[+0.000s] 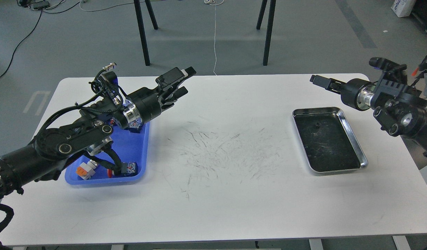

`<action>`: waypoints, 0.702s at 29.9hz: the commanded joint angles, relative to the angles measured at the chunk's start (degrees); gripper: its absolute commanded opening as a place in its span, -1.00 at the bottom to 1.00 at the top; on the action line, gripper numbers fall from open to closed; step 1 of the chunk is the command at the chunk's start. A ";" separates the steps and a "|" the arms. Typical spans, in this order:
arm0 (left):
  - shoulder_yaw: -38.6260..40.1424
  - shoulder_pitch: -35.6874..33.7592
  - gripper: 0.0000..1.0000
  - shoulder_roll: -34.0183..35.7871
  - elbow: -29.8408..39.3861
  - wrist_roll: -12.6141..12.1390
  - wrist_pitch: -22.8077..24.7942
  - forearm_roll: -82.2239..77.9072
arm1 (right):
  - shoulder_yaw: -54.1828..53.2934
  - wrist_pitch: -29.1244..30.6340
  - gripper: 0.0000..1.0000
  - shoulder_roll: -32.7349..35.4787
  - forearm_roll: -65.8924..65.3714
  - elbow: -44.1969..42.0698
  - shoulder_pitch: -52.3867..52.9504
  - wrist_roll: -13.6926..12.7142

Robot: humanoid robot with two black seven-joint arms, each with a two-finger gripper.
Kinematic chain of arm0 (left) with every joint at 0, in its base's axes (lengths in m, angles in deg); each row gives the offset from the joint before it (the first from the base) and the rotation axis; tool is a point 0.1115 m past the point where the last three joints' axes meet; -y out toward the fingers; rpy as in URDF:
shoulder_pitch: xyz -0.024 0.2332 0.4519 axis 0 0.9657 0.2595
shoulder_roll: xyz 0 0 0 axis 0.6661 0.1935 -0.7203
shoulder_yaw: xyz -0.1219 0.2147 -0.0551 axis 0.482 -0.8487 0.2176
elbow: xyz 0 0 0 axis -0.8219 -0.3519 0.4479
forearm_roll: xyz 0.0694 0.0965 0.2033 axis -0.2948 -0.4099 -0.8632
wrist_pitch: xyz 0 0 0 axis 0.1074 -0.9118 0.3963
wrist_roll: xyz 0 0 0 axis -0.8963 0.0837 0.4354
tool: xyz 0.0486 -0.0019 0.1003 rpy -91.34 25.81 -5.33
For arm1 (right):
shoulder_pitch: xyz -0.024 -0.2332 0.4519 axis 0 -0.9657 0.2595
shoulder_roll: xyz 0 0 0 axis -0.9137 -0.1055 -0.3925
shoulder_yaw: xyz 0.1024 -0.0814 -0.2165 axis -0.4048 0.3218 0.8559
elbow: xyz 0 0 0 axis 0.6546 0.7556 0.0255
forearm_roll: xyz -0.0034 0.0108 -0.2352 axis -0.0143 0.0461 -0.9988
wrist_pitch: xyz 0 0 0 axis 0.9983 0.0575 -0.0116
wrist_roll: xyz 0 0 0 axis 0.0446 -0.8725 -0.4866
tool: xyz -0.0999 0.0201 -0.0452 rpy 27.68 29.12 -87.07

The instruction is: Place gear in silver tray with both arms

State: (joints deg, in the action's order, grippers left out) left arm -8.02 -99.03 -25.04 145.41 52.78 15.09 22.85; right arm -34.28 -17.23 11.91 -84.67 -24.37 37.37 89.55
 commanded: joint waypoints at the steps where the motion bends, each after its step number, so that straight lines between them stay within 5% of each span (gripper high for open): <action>1: 0.60 0.09 0.99 0.08 -0.09 0.00 -0.03 0.14 | -6.45 -5.05 0.97 0.05 8.67 -0.73 0.00 0.01; 5: 0.87 0.18 0.99 0.25 -0.27 0.00 -0.03 0.23 | -11.91 -11.13 0.97 0.05 9.29 -0.64 -0.01 0.01; 9: 0.96 0.44 0.99 0.52 -0.62 0.00 -0.46 0.32 | -14.55 -10.61 0.97 0.14 10.08 -0.29 0.17 0.01; 21: 1.04 1.67 0.99 1.66 -0.88 0.00 -1.87 0.93 | -31.42 1.07 0.97 0.22 15.26 1.81 0.44 0.01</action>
State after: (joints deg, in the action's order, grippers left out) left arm -7.04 -97.64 -23.44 144.59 52.78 13.39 23.73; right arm -63.65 -17.67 12.27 -71.62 -23.86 38.04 89.56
